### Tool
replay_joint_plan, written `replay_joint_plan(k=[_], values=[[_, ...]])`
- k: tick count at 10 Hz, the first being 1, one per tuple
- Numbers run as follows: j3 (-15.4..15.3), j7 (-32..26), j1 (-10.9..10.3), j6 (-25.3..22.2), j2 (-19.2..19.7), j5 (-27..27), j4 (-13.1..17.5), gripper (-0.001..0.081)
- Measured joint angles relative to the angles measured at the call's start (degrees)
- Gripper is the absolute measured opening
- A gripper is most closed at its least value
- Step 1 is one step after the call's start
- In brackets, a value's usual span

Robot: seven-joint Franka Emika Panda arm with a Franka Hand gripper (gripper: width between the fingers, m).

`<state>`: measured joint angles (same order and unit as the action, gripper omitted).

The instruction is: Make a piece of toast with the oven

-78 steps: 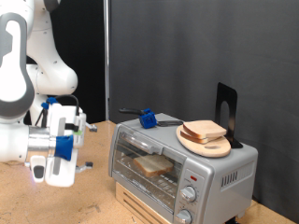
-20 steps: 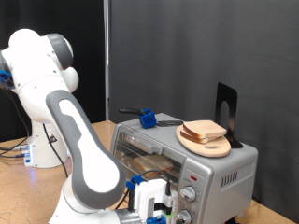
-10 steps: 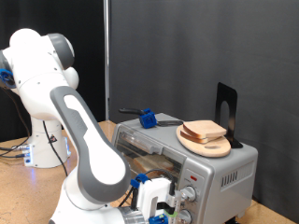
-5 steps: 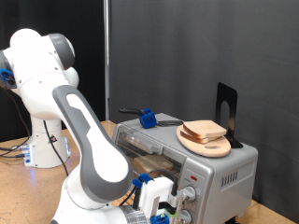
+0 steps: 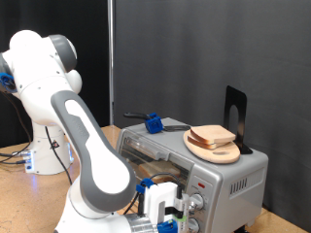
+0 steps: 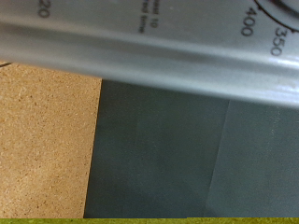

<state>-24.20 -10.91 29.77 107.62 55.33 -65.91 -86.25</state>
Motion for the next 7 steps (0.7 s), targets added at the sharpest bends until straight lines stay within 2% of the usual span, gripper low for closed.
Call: replay_joint_plan(k=[1,2,3,4,5,7], values=[[-0.1,0.1,0.0,0.0,0.0,0.0,0.0,0.0493],[0.0,0.1,0.0,0.1,0.0,0.0,0.0,0.0357],[0.1,0.2,-0.1,1.0,0.1,0.1,-0.2,0.0357],[0.2,0.2,-0.2,1.6,0.3,0.1,-0.3,0.0175],[0.2,0.3,-0.2,1.6,0.3,0.1,-0.3,0.0088],[0.2,0.8,-0.2,1.6,0.3,0.1,-0.3,0.0088]])
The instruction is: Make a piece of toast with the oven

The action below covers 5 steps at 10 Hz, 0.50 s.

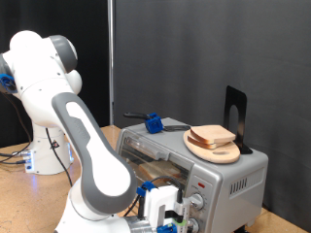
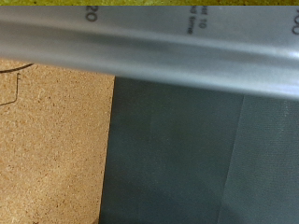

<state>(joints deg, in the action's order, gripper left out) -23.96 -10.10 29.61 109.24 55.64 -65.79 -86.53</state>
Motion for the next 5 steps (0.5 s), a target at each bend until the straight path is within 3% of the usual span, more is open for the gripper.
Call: replay_joint_plan(k=[3,5], values=[[-0.1,-1.1,0.1,0.0,0.0,-0.2,-0.1,0.0088],[-0.6,-8.6,0.9,0.0,0.1,-2.8,-1.3,0.0088]])
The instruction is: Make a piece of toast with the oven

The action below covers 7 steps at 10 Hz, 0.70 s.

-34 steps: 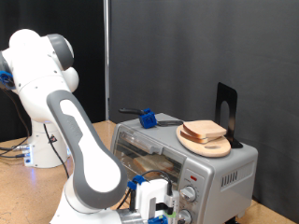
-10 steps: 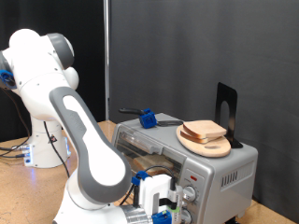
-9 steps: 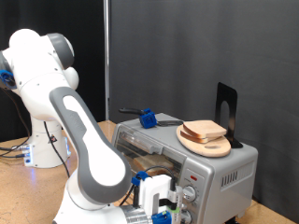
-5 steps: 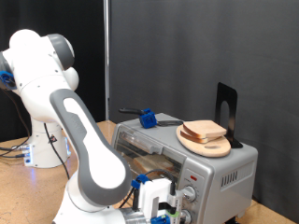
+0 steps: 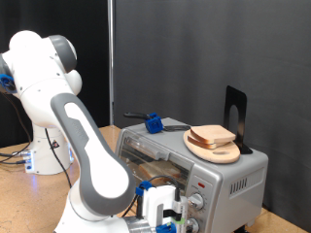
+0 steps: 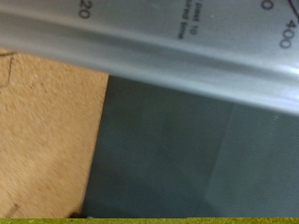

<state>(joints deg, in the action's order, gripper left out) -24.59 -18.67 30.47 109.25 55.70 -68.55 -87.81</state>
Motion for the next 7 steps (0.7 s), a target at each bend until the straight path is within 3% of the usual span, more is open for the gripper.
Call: replay_joint_plan(k=[3,7], values=[[-1.3,-10.2,1.6,-0.3,0.4,-4.0,-1.9,0.0089],[-2.6,-18.1,3.2,-2.5,2.0,-6.6,-2.1,0.0091]])
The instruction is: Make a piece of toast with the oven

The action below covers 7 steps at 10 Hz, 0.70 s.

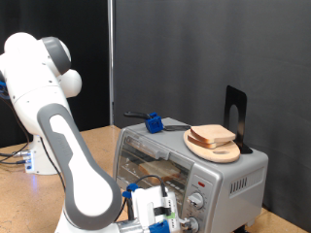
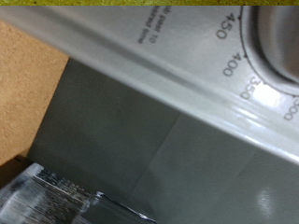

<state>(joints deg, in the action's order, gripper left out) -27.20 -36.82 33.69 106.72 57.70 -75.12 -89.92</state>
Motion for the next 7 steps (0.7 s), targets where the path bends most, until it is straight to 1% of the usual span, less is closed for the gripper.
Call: replay_joint_plan(k=[2,3,7], values=[[-0.7,-4.3,0.9,-1.6,1.2,-1.0,0.2,0.0091],[-1.0,-5.5,1.2,-2.1,1.6,-1.3,0.2,0.0091],[-1.5,-8.1,1.7,-3.1,2.5,-1.4,0.7,0.0091]])
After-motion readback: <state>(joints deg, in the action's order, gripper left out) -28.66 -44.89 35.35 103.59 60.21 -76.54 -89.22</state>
